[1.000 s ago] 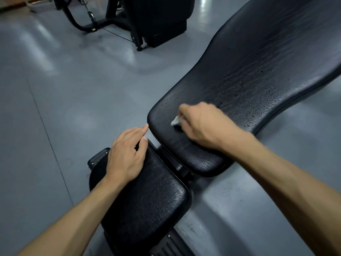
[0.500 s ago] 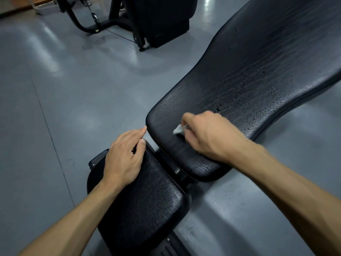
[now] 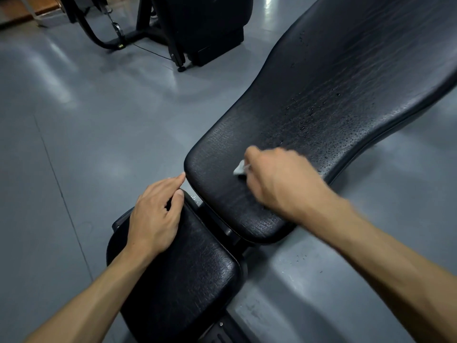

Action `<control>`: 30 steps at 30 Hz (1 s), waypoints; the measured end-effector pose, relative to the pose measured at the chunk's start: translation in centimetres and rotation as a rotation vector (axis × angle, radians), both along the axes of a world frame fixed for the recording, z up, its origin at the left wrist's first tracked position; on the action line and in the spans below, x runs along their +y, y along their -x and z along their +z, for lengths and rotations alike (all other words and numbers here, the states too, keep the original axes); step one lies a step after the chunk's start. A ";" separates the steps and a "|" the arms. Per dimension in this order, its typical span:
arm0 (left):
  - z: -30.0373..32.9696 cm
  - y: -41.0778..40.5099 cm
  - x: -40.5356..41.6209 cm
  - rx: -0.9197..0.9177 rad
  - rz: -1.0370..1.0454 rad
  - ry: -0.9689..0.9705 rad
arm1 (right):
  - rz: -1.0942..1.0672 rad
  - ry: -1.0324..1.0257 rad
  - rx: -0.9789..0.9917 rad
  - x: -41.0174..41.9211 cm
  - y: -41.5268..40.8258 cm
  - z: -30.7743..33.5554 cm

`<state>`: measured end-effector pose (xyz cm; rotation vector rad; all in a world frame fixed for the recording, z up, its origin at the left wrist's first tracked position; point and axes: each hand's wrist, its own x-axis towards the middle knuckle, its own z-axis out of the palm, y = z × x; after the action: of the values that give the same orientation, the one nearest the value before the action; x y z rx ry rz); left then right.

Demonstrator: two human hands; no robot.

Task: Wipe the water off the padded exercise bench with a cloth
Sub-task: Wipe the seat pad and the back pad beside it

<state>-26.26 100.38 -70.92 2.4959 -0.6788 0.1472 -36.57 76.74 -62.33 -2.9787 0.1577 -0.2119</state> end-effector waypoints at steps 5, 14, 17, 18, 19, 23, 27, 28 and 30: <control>0.1 0.2 0.0 -0.003 -0.011 0.001 | 0.112 -0.208 -0.051 0.7 1.6 -1.2; 0.8 0.7 -0.5 -0.100 0.000 -0.061 | -0.239 -0.883 -0.597 -10.1 6.8 2.3; 1.5 2.0 -2.3 -0.170 -0.119 -0.031 | -0.273 -0.767 -0.565 -9.3 8.4 -0.5; 1.4 2.6 -2.9 -0.158 -0.166 -0.019 | -0.265 -0.696 -0.555 -8.6 8.7 -1.4; 1.2 3.1 -3.3 -0.138 -0.187 -0.008 | -0.252 -0.634 -0.554 -7.9 8.9 -2.1; 0.7 3.3 -3.4 -0.095 -0.140 0.001 | -0.190 -0.537 -0.558 -5.8 8.3 -4.3; 0.9 3.5 -3.5 -0.094 -0.132 0.007 | -0.143 -0.443 -0.587 -3.1 7.5 -5.6; 0.9 3.6 -3.5 -0.091 -0.134 0.009 | -0.111 -0.418 -0.579 -2.0 7.6 -5.9; 0.9 3.5 -3.5 -0.093 -0.136 0.008 | -0.008 -0.359 -0.506 0.4 8.1 -6.6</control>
<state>-29.78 96.89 -70.03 2.4382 -0.8815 0.2168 -44.70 77.12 -68.94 -2.4777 0.1297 -0.8273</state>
